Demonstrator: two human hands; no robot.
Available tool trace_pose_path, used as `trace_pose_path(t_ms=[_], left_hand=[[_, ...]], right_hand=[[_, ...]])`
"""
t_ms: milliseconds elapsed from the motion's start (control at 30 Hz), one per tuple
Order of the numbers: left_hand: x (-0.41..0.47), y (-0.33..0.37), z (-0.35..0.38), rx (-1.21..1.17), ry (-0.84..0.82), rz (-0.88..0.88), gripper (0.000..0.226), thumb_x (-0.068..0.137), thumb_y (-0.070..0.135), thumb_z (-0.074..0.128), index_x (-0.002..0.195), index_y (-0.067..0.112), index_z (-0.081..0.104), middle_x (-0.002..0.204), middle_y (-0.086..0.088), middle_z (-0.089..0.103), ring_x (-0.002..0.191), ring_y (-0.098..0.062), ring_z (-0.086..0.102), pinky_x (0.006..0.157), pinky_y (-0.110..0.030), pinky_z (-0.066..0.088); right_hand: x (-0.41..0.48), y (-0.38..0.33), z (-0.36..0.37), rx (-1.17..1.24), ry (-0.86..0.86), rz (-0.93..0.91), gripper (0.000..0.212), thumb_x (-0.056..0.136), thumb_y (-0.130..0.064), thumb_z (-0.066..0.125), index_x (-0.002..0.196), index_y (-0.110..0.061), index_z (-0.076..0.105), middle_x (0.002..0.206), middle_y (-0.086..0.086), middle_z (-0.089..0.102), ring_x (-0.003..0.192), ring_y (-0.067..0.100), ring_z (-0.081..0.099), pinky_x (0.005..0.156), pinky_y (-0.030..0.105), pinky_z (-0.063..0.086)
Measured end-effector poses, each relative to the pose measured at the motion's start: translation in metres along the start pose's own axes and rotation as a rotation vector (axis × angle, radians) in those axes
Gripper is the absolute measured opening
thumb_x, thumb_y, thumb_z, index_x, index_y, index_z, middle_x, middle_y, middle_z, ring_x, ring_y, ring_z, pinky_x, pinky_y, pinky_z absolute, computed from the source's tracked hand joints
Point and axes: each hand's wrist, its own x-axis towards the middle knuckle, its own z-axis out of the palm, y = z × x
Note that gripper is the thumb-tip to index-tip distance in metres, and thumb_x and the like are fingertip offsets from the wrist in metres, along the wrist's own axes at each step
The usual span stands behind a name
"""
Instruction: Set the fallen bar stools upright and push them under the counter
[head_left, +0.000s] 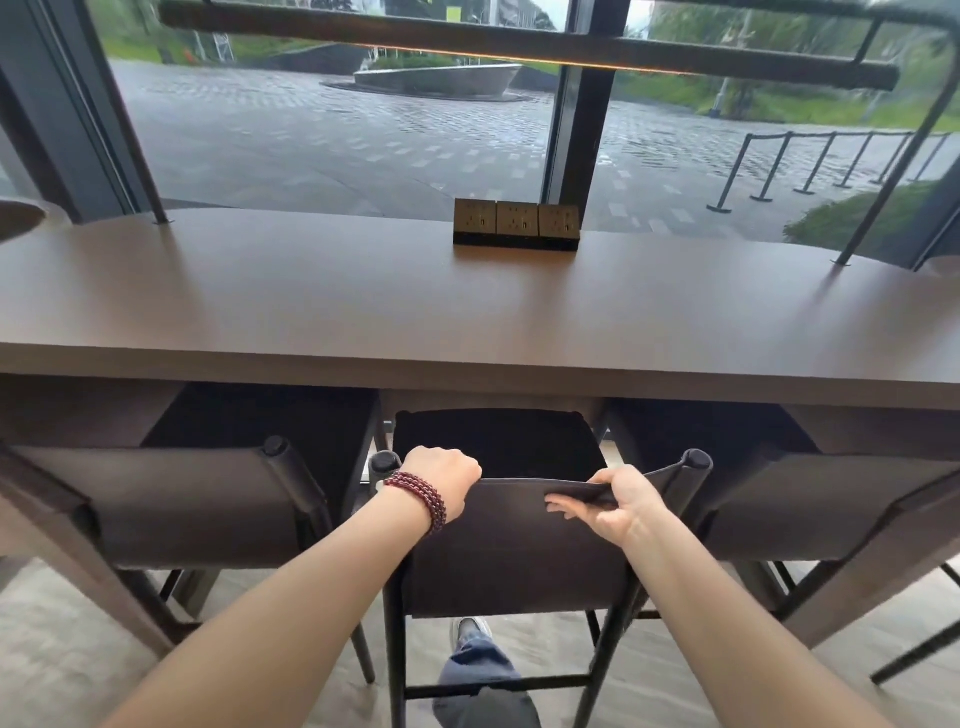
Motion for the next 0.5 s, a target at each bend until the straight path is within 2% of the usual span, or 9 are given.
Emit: trace_pose_path(t_ms=[100,267,367,500], left_hand=[[0.010,-0.009,0.013,-0.009,-0.020,-0.031,0.024,0.082,0.000,0.045,0.098,0.014,0.057,0.105,-0.008,0.064,0.096,-0.030,0.062,0.068,-0.033,0.036],[0.029,-0.022,0.035,0.041,-0.027,-0.085,0.036,0.084,-0.002,0.043,0.109,0.019,0.057,0.112,-0.007,0.066,0.104,-0.029,0.062,0.074,-0.032,0.038],[0.037,-0.028,0.043,0.054,-0.016,-0.111,0.037,0.088,0.000,0.042,0.115,0.020,0.056,0.117,-0.006,0.065,0.109,-0.029,0.060,0.083,-0.034,0.041],[0.038,-0.031,0.049,0.048,-0.009,-0.116,0.034,0.086,0.001,0.045,0.111,0.020,0.057,0.113,-0.004,0.065,0.105,-0.027,0.062,0.074,-0.031,0.039]], right_hand=[[0.013,0.007,0.006,0.010,0.017,-0.018,0.033,0.091,0.011,0.032,0.123,0.010,0.037,0.144,0.038,0.024,0.128,0.064,0.026,0.091,0.066,0.041],[0.041,0.017,0.016,0.053,-0.017,-0.027,0.018,0.089,0.017,0.031,0.092,0.008,0.046,0.135,0.039,0.034,0.125,0.064,0.031,0.100,0.065,0.037],[0.053,0.020,0.020,0.039,-0.022,-0.027,0.017,0.089,0.017,0.031,0.090,0.007,0.046,0.134,0.039,0.035,0.124,0.064,0.032,0.100,0.063,0.039],[0.061,0.024,0.023,0.003,-0.022,-0.025,0.015,0.092,0.014,0.032,0.086,0.007,0.045,0.137,0.039,0.033,0.123,0.063,0.034,0.103,0.058,0.039]])
